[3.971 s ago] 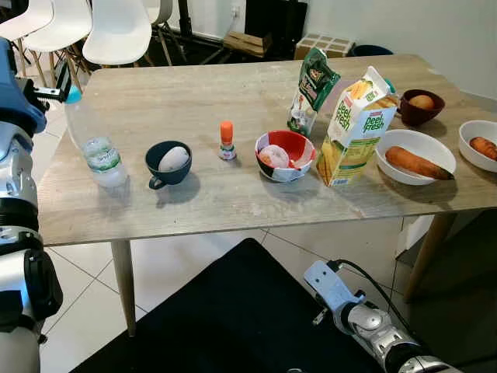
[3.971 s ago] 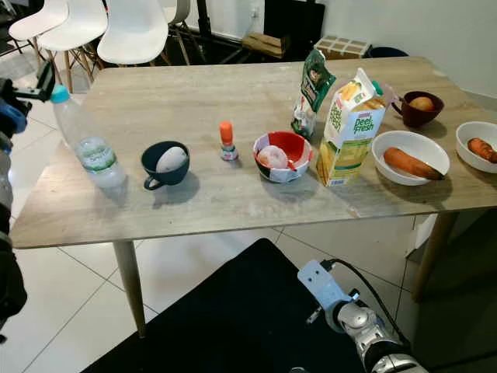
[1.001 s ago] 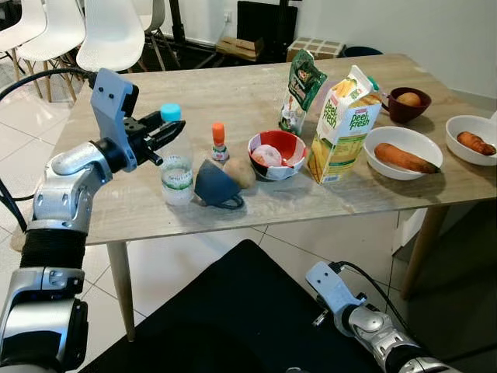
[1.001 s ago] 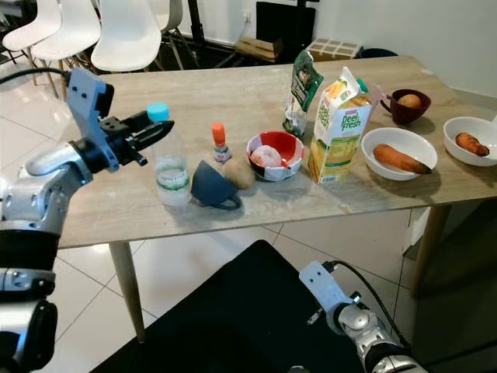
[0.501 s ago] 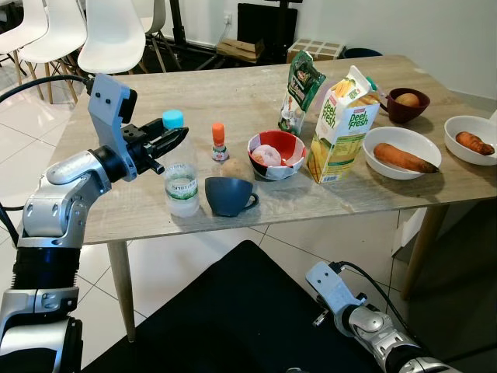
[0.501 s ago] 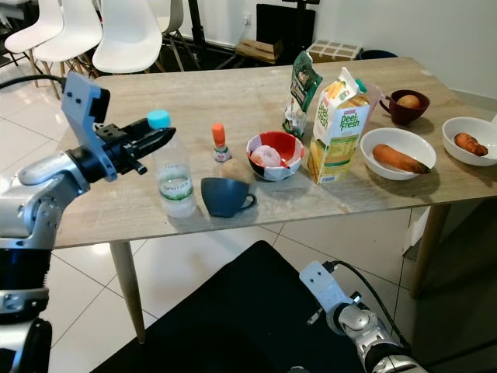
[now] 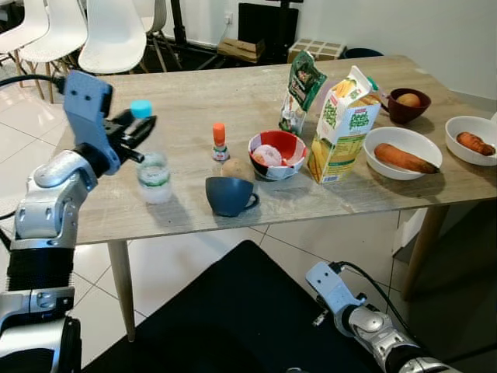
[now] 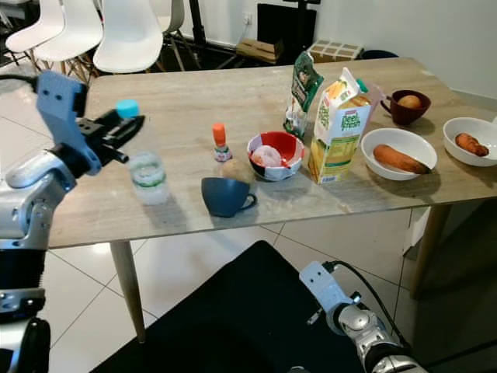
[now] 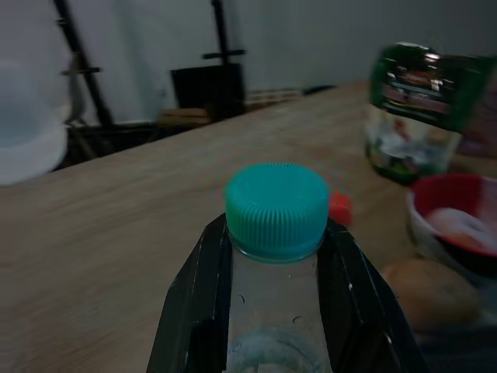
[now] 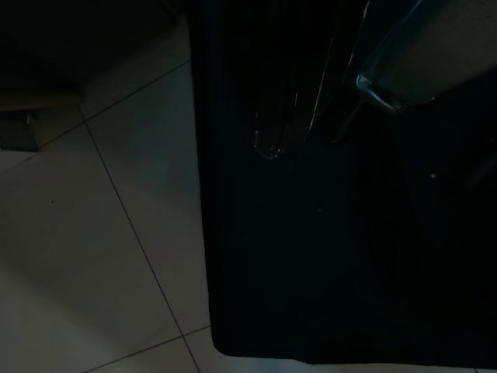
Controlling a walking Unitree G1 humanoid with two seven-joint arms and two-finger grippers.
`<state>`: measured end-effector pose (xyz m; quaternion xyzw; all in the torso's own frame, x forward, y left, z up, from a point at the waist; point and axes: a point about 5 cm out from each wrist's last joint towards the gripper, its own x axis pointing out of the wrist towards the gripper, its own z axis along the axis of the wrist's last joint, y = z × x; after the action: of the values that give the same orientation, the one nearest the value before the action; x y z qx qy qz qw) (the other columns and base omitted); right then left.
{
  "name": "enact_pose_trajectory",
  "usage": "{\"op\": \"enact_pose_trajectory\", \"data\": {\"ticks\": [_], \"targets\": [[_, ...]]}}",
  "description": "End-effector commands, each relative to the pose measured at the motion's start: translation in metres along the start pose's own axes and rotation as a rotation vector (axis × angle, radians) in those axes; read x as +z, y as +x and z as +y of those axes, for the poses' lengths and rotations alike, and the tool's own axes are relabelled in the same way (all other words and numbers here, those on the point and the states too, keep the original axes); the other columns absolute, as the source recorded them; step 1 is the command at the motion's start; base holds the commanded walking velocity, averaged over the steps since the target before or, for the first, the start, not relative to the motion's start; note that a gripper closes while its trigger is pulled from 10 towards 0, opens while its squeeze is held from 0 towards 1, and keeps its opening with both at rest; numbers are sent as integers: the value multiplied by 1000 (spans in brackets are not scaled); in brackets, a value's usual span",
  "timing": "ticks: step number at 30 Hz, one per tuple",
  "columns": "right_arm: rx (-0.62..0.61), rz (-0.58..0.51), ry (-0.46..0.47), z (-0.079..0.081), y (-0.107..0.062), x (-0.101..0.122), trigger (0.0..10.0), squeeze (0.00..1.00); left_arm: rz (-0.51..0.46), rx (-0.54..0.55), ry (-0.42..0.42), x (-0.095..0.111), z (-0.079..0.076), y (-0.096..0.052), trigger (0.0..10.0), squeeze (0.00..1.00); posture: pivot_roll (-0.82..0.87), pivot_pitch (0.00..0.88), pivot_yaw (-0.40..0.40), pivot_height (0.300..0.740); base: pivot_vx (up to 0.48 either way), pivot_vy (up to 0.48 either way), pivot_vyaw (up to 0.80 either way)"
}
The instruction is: Restocking fridge
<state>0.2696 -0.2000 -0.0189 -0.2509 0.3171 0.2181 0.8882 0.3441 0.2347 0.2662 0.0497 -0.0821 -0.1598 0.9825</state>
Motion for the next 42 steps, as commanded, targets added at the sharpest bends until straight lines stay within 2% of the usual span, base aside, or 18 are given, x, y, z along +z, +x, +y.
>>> {"op": "enact_pose_trajectory", "data": {"ticks": [1,4,8,9,14,24,25,26,27,31,33,34,35,40,41,42], "targets": [[11,19,9,5,-1,-7,10000,0,-27,4,-13,2,-1,1,0,0,-64,109,46,740,0,0,0],[11,17,8,6,0,-6,10000,0,-33,-39,-66,-3,-16,4,0,0,-66,106,48,740,0,0,0],[11,15,7,6,0,-5,10000,0,-53,-61,-115,-4,-25,6,0,0,-66,103,47,740,0,0,0],[11,14,6,6,0,-5,10000,0,-73,-82,-160,-4,-32,8,0,0,-65,103,47,740,0,0,0],[12,13,7,6,0,-5,10000,0,-82,-95,-193,-6,-39,11,0,0,-66,105,48,740,0,0,0],[11,16,10,6,0,-6,10000,0,-73,-105,-198,-5,-41,9,0,0,-63,112,49,740,0,0,0],[11,17,11,6,0,-6,10000,0,-66,-107,-190,-6,-42,9,902,0,-63,111,49,740,0,0,0],[11,17,11,6,0,-6,10000,0,-57,-107,-179,-7,-42,8,3490,0,-62,112,49,740,0,0,0],[11,18,11,6,0,-6,10000,0,-47,-107,-166,-8,-42,8,10000,0,-62,112,49,740,0,0,0],[11,18,11,6,0,-6,10000,0,-39,-107,-161,-9,-43,7,10000,8,-61,111,48,740,0,0,0],[11,17,11,6,0,-6,10000,0,-35,-107,-168,-10,-44,8,10000,561,-61,112,49,740,0,0,0],[11,17,11,6,0,-6,10000,0,-35,-107,-168,-10,-44,8,10000,561,-61,112,49,740,0,0,0],[11,16,11,6,0,-5,10000,0,-34,-111,-174,-10,-44,8,10000,1000,-61,113,49,740,0,0,0],[10,16,11,6,0,-5,10000,0,-20,-99,-157,-11,-45,7,10000,1000,-61,112,49,740,0,0,0],[10,16,11,6,0,-5,10000,0,-19,-97,-154,-11,-44,7,10000,0,-61,111,50,740,0,0,0],[10,16,12,6,0,-5,10000,0,-18,-96,-150,-11,-44,7,10000,0,-61,110,50,740,0,0,0]]}}
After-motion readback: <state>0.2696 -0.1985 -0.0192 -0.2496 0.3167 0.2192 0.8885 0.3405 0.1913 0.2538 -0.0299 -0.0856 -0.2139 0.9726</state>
